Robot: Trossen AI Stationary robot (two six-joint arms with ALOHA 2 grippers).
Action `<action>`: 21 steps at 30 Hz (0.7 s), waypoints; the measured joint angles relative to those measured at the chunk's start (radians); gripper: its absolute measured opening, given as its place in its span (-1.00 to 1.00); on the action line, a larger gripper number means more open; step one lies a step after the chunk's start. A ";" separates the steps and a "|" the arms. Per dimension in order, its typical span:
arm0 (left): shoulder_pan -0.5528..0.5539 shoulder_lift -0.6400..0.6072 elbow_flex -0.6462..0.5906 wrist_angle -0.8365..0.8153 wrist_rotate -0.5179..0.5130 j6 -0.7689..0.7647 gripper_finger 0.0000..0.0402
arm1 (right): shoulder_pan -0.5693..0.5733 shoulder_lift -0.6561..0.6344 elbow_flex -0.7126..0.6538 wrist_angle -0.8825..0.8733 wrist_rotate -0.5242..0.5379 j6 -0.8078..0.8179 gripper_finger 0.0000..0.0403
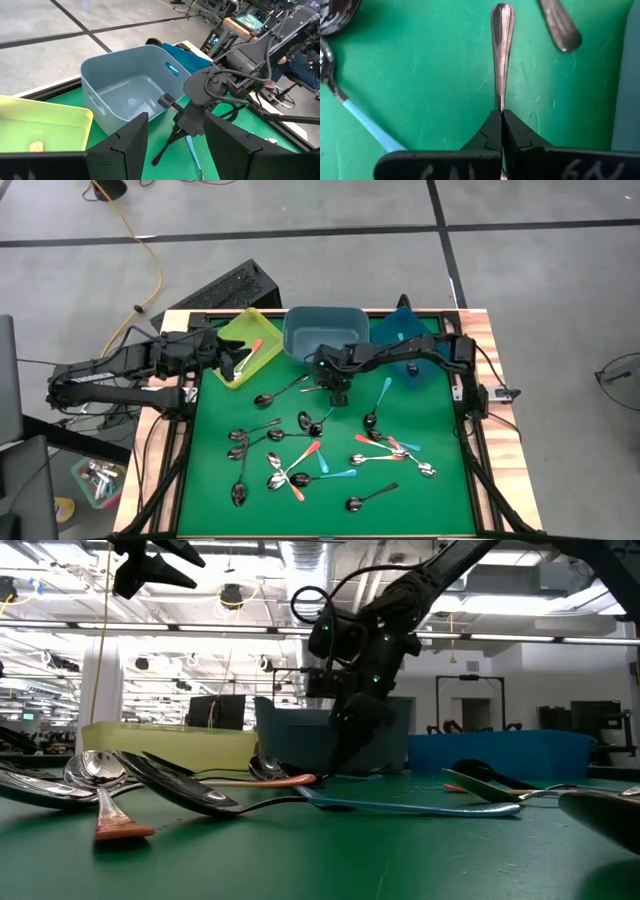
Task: Sort silverware by color (type)
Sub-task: Put the black spoon into the light blue bin
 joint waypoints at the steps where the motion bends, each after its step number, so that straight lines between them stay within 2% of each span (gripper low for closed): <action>1: 0.000 0.000 0.000 0.000 0.000 0.001 -0.12 | 0.003 0.001 0.014 -0.020 0.000 0.000 -0.96; 21: 0.000 0.000 0.000 0.000 -0.027 0.078 -0.12 | 0.004 -0.001 0.320 -0.209 -0.025 0.067 -0.98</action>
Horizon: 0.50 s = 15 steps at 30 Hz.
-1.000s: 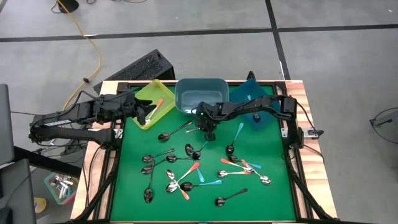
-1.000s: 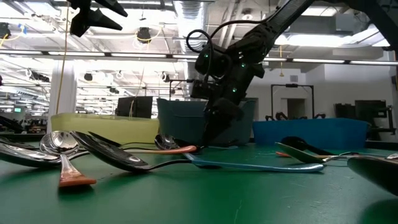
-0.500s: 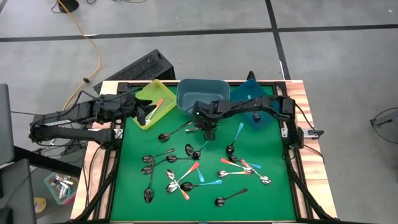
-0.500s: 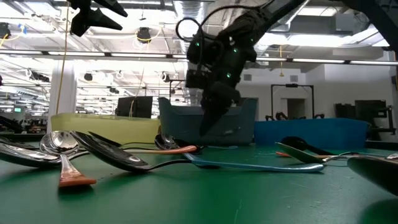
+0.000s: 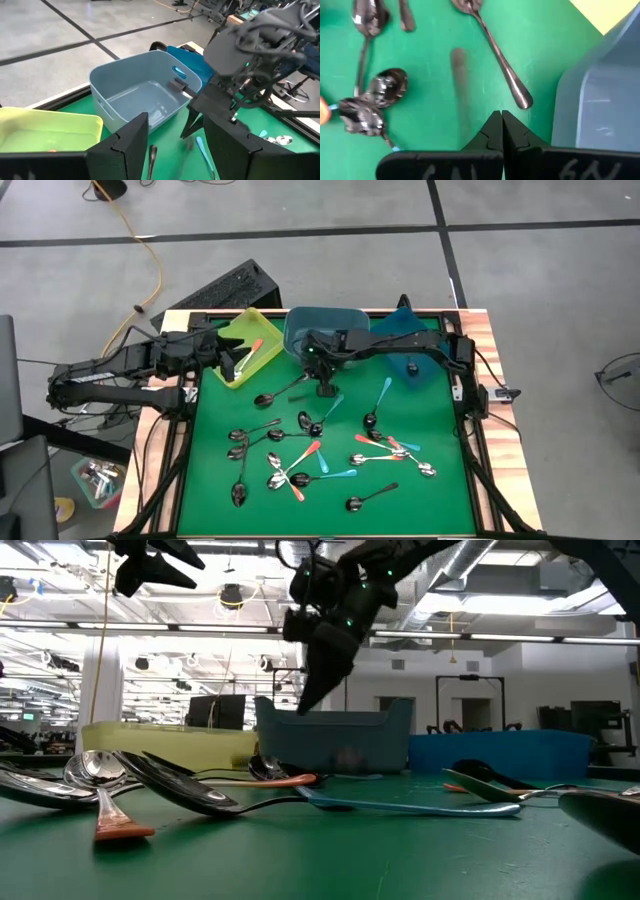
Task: Sort silverware by color (type)
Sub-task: Put the black spoon into the light blue bin
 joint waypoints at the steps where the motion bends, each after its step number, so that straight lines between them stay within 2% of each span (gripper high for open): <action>1: 0.000 0.000 0.000 0.000 0.000 0.000 -0.12 | -0.002 0.000 0.019 -0.013 -0.010 0.000 -0.98; 4: 0.000 0.004 0.000 0.000 0.000 -0.008 -0.12 | -0.012 -0.002 0.073 -0.032 -0.040 0.001 -0.98; 15: 0.000 0.002 0.000 0.002 -0.011 -0.030 -0.12 | -0.063 -0.002 0.233 -0.184 -0.047 -0.062 -0.98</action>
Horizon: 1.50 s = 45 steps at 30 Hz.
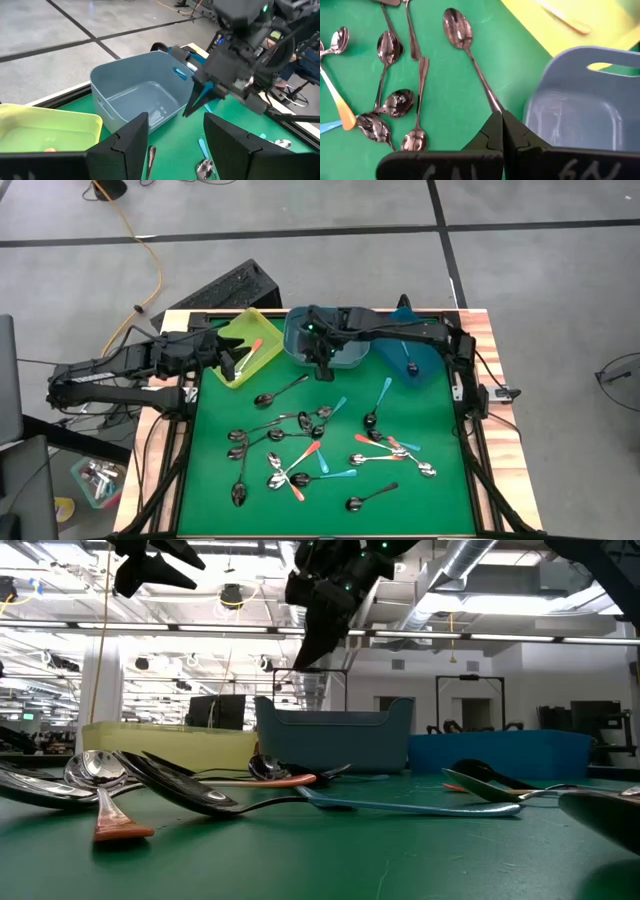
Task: Sort silverware by color (type)
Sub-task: Put the black spoon into the light blue bin
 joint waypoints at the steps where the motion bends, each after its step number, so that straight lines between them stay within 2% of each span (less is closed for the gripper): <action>1: 0.000 0.000 0.000 0.000 0.000 -0.001 -0.12 | -0.004 0.000 0.011 -0.015 0.000 0.000 -0.98; 4: 0.000 0.000 0.000 -0.003 -0.001 0.023 -0.12 | -0.015 -0.002 0.031 -0.073 0.000 0.000 -0.96; 8: 0.000 0.003 0.000 -0.008 -0.006 0.038 -0.12 | -0.014 -0.001 0.037 -0.137 -0.001 -0.001 -0.85; 19: 0.000 0.002 0.000 -0.004 0.005 0.064 -0.12 | 0.083 0.002 0.037 -0.198 -0.007 -0.004 -0.29; 24: 0.000 0.003 0.000 -0.013 0.006 0.084 -0.12 | 0.133 0.074 0.036 -0.196 0.012 0.046 -0.09; 30: 0.000 0.001 0.000 -0.016 0.024 0.088 -0.12 | 0.184 0.154 0.036 -0.180 -0.032 0.104 -0.08; 34: 0.000 0.009 0.000 -0.014 0.017 0.097 -0.12 | 0.193 0.159 0.036 -0.126 -0.038 0.139 -0.11; 38: 0.000 0.011 0.000 -0.018 0.053 0.111 -0.12 | 0.204 0.167 0.037 -0.077 -0.020 0.175 -0.12; 45: 0.000 0.014 0.000 -0.019 0.092 0.114 -0.12 | 0.253 0.255 0.038 -0.069 0.023 0.231 -0.12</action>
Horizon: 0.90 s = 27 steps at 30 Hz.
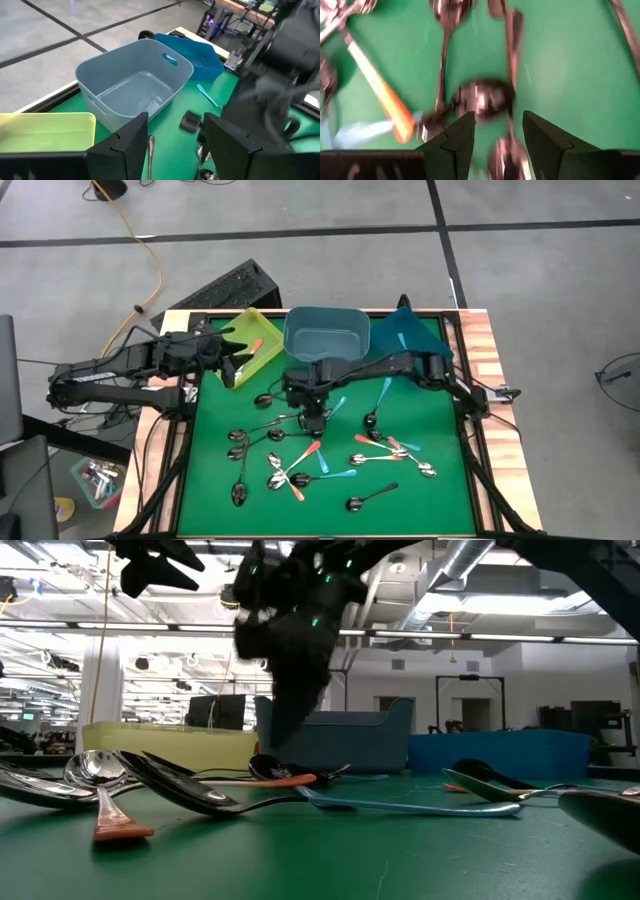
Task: Sort silverware by color (type)
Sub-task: Put the black spoon into the light blue bin
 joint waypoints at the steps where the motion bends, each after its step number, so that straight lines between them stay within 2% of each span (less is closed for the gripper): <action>1: 0.000 0.001 0.000 0.000 0.001 0.003 -0.12 | 0.007 0.014 -0.001 -0.015 0.008 0.007 -0.12; 9: 0.000 0.000 0.000 0.000 0.001 0.021 -0.12 | 0.049 0.066 0.003 -0.063 0.145 0.069 -0.12; 15: 0.000 -0.001 0.000 -0.001 0.001 0.021 -0.12 | 0.050 0.075 0.003 -0.062 0.177 0.160 -0.19; 20: 0.000 -0.001 0.000 0.000 0.002 0.020 -0.12 | 0.047 0.078 0.001 -0.067 0.217 0.188 -0.42; 27: 0.000 -0.001 0.000 0.002 0.000 0.020 -0.12 | 0.047 0.078 0.001 -0.067 0.231 0.231 -0.90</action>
